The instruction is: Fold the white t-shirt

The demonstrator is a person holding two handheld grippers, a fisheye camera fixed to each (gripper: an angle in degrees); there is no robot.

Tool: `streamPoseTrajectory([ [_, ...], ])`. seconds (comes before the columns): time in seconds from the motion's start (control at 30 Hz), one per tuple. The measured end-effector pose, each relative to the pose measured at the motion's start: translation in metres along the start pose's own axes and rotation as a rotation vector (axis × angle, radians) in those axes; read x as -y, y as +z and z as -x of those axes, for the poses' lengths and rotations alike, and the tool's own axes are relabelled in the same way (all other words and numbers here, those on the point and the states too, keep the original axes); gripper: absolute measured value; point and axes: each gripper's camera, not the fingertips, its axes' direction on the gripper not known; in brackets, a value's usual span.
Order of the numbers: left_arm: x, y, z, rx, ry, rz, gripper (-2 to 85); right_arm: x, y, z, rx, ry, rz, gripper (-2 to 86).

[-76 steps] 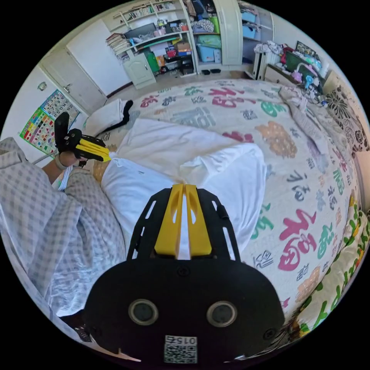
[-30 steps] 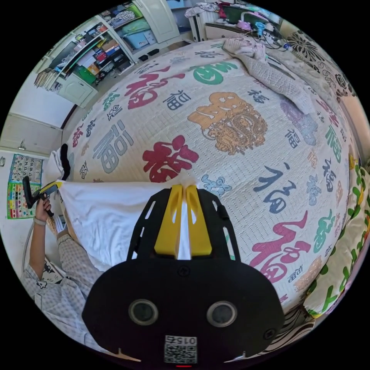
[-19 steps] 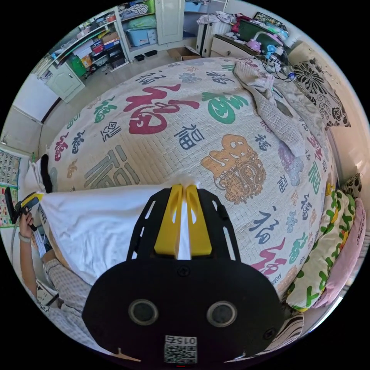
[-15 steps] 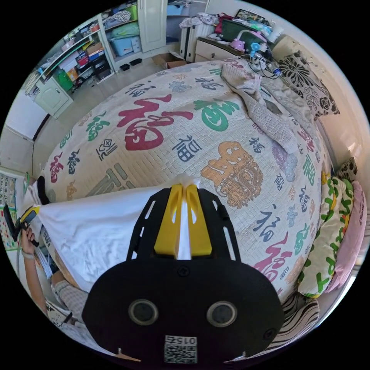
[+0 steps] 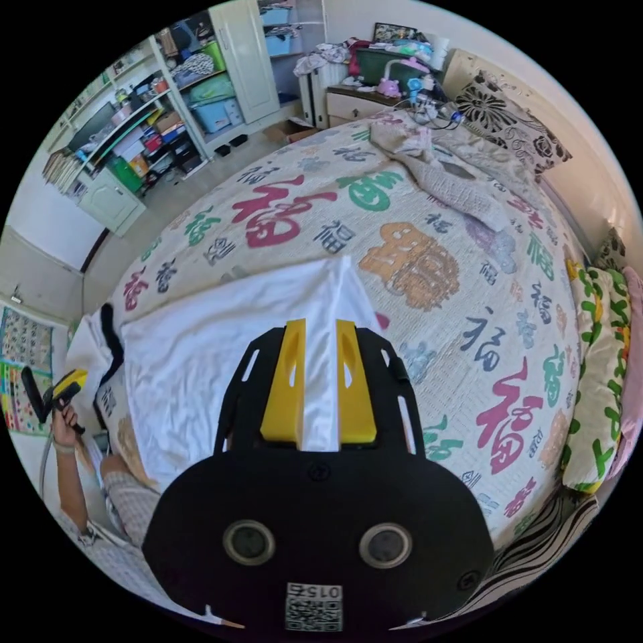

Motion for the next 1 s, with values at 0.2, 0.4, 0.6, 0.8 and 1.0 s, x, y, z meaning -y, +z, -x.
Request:
streamPoseTrajectory([
  [0.2,0.011,0.035,-0.098,-0.066,0.315,0.278,7.8,-0.099,0.028,-0.008,0.07,-0.102,0.128,8.5],
  [0.4,-0.005,0.114,-0.187,0.018,0.504,0.471,7.8,-0.139,0.042,-0.041,0.217,0.021,0.15,9.1],
  [0.6,0.024,0.115,-0.232,0.018,0.688,0.69,5.5,-0.141,0.044,-0.046,0.259,0.036,0.136,6.0],
  [0.8,0.069,0.037,-0.243,0.15,0.81,0.582,6.2,-0.134,0.042,-0.049,0.229,0.053,0.13,8.0],
  [1.0,0.048,0.028,-0.198,0.022,0.696,0.276,6.9,-0.115,0.065,-0.058,0.184,0.153,0.165,8.2],
])
